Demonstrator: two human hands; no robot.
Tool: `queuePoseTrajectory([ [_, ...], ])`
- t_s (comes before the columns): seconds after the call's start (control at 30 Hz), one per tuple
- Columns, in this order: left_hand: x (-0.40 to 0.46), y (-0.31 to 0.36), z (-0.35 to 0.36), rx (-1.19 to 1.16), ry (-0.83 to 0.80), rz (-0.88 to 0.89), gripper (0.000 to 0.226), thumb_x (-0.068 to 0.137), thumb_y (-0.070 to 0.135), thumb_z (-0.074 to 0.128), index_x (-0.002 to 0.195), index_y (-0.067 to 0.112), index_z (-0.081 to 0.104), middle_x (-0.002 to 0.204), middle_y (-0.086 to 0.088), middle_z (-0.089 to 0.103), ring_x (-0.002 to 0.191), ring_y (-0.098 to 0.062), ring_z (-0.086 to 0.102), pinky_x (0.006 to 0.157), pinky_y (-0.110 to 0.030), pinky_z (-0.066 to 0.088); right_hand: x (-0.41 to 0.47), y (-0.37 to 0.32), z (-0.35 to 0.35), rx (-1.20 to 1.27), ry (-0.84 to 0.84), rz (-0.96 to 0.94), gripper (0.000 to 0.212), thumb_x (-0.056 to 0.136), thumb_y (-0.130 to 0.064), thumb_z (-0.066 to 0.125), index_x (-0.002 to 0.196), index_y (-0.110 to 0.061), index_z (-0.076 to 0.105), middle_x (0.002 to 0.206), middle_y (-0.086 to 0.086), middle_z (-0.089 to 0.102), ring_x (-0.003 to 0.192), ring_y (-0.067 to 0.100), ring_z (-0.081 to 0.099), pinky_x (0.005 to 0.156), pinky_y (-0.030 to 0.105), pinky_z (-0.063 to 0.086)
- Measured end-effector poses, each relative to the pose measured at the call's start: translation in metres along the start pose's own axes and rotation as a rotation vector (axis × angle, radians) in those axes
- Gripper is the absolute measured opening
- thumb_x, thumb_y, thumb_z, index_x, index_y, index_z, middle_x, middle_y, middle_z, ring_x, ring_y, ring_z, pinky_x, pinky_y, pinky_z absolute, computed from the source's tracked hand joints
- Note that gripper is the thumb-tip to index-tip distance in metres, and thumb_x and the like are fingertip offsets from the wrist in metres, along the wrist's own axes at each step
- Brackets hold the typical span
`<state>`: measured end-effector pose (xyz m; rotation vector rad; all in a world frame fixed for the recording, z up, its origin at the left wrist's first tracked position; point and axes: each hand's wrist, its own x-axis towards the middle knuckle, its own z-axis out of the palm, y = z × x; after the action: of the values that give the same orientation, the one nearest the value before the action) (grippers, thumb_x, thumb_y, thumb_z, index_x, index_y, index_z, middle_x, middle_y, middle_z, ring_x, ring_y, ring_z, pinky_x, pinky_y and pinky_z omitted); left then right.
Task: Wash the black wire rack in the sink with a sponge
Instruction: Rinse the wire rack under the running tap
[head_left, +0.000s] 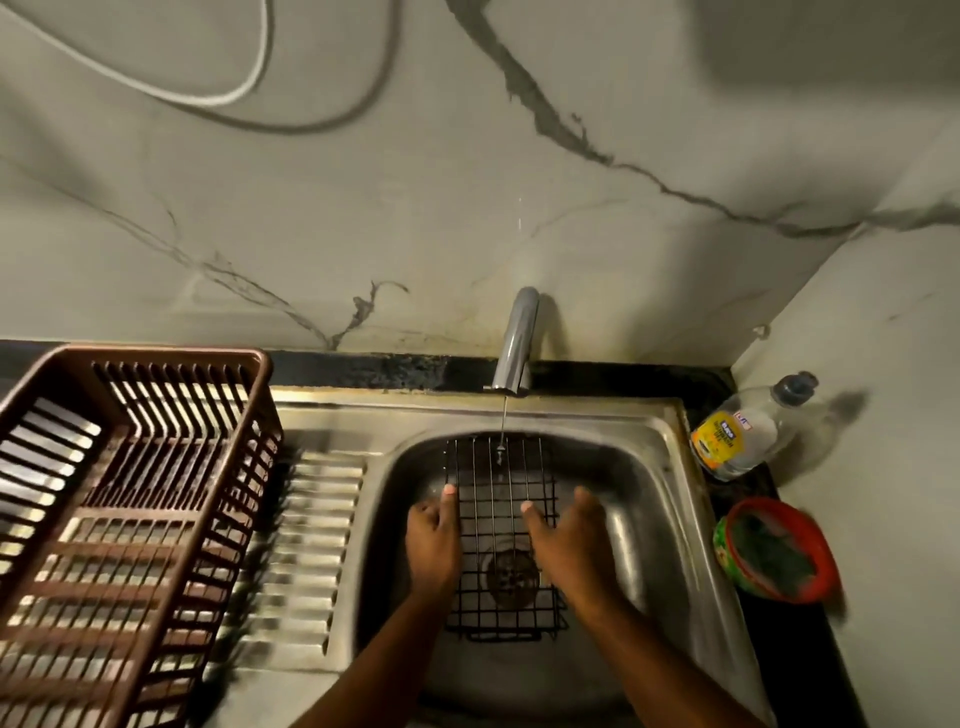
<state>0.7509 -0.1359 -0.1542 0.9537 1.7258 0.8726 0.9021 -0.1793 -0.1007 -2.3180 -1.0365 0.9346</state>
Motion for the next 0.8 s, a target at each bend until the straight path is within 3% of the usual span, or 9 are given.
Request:
queuePoseTrajectory([
  [0.07, -0.01, 0.007, -0.001, -0.048, -0.003, 0.026, 0.059, 0.091, 0.068, 0.052, 0.106, 0.012, 0.065, 0.093, -0.01, 0.067, 0.079, -0.017, 0.063, 0.07, -0.035, 0.053, 0.007, -0.018, -0.008, -0.178, 0.171, -0.19, 0.085, 0.095, -0.059, 0.051, 0.158, -0.015, 0.015, 0.162, 0.011, 0.026, 0.143, 0.025, 0.037, 0.102, 0.029, 0.043],
  [0.17, -0.016, 0.011, 0.0, -0.043, -0.064, 0.125, 0.037, 0.091, 0.065, 0.057, 0.09, 0.031, 0.071, 0.108, 0.003, 0.066, 0.094, -0.018, 0.066, 0.086, -0.047, 0.057, 0.027, -0.051, -0.016, -0.411, 0.11, -0.382, 0.075, 0.099, -0.064, 0.029, 0.158, -0.019, 0.019, 0.166, 0.005, 0.018, 0.153, 0.024, 0.015, 0.123, 0.043, 0.019],
  [0.2, -0.017, 0.014, 0.0, -0.045, -0.093, 0.163, 0.031, 0.093, 0.059, 0.058, 0.086, 0.033, 0.074, 0.11, 0.008, 0.065, 0.094, -0.015, 0.066, 0.086, -0.045, 0.057, 0.034, -0.061, -0.018, -0.499, 0.073, -0.417, 0.072, 0.1, -0.064, 0.022, 0.157, -0.02, 0.025, 0.165, 0.004, 0.021, 0.153, 0.023, 0.014, 0.124, 0.045, 0.012],
  [0.27, -0.018, 0.022, -0.001, -0.048, -0.128, 0.209, 0.032, 0.093, 0.054, 0.058, 0.083, 0.032, 0.078, 0.109, 0.012, 0.066, 0.094, -0.008, 0.066, 0.084, -0.036, 0.057, 0.044, -0.079, -0.022, -0.617, 0.001, -0.451, 0.069, 0.101, -0.062, 0.014, 0.149, -0.021, 0.042, 0.157, 0.004, 0.04, 0.147, 0.023, 0.031, 0.123, 0.047, 0.013],
  [0.33, -0.016, 0.027, -0.004, -0.084, -0.139, 0.235, 0.039, 0.091, 0.052, 0.058, 0.081, 0.022, 0.08, 0.107, 0.012, 0.07, 0.094, -0.002, 0.066, 0.082, -0.029, 0.055, 0.048, -0.092, -0.025, -0.61, -0.086, -0.456, 0.066, 0.103, -0.06, 0.015, 0.138, -0.02, 0.054, 0.143, 0.007, 0.057, 0.133, 0.025, 0.049, 0.117, 0.045, 0.028],
  [0.4, -0.011, 0.029, -0.008, -0.082, -0.158, 0.277, 0.039, 0.093, 0.046, 0.059, 0.079, 0.016, 0.08, 0.106, 0.013, 0.071, 0.097, -0.003, 0.066, 0.084, -0.03, 0.056, 0.051, -0.103, -0.024, -0.542, -0.183, -0.448, 0.065, 0.103, -0.06, 0.019, 0.138, -0.018, 0.055, 0.141, 0.01, 0.057, 0.131, 0.027, 0.051, 0.113, 0.043, 0.036],
  [0.67, -0.004, 0.034, -0.011, -0.094, -0.145, 0.419, 0.033, 0.095, 0.026, 0.066, 0.072, 0.006, 0.077, 0.106, 0.013, 0.072, 0.103, -0.01, 0.068, 0.085, -0.032, 0.057, 0.067, -0.119, -0.033, -0.256, -0.461, -0.3, 0.071, 0.098, -0.07, 0.023, 0.154, -0.028, 0.033, 0.162, 0.002, 0.031, 0.148, 0.024, 0.029, 0.118, 0.047, 0.024],
  [0.8, 0.0, 0.038, -0.022, -0.154, -0.132, 0.439, 0.026, 0.095, 0.028, 0.065, 0.076, 0.019, 0.081, 0.111, 0.008, 0.072, 0.106, -0.014, 0.068, 0.086, -0.03, 0.056, 0.086, -0.094, -0.051, -0.241, -0.511, -0.175, 0.062, 0.101, -0.064, 0.023, 0.153, -0.031, 0.034, 0.161, 0.004, 0.032, 0.147, 0.024, 0.032, 0.121, 0.047, 0.023],
])
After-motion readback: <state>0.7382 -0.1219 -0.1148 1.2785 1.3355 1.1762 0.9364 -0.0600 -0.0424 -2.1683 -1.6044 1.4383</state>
